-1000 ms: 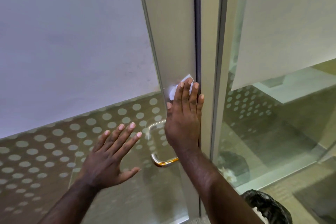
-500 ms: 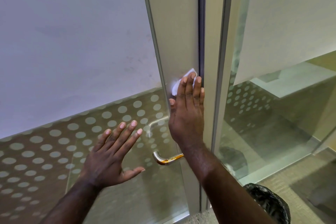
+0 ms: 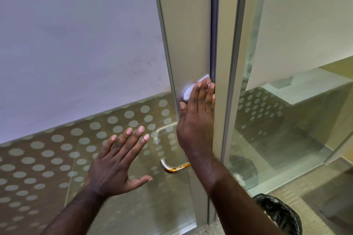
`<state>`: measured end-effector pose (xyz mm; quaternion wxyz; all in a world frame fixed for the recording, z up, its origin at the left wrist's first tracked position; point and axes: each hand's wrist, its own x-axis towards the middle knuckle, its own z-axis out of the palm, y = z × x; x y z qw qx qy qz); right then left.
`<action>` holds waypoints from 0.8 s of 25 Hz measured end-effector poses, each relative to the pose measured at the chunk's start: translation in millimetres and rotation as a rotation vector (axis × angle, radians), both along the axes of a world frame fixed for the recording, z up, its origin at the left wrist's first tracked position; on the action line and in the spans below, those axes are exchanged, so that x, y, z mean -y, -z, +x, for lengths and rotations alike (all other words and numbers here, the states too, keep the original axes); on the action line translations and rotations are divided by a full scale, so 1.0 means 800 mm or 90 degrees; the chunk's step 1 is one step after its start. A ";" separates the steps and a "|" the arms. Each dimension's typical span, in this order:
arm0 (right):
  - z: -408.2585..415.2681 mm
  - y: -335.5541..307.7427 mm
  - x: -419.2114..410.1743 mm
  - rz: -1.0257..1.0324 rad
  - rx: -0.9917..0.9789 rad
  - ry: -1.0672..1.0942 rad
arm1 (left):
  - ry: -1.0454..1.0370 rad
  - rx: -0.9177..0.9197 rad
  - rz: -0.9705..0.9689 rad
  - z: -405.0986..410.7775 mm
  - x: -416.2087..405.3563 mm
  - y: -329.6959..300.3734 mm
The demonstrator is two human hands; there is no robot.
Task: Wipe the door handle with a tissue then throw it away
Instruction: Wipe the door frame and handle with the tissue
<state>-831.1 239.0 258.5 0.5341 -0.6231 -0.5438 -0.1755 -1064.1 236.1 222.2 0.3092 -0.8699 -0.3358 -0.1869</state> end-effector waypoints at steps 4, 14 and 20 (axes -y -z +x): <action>0.003 0.000 -0.004 0.049 0.077 -0.019 | -0.003 0.001 0.001 0.001 0.000 -0.001; -0.020 0.040 0.019 -0.002 0.104 0.034 | -0.008 -0.001 0.015 0.002 -0.002 0.003; -0.036 0.056 0.034 -0.063 0.033 0.057 | -0.009 -0.003 0.009 -0.001 -0.003 0.005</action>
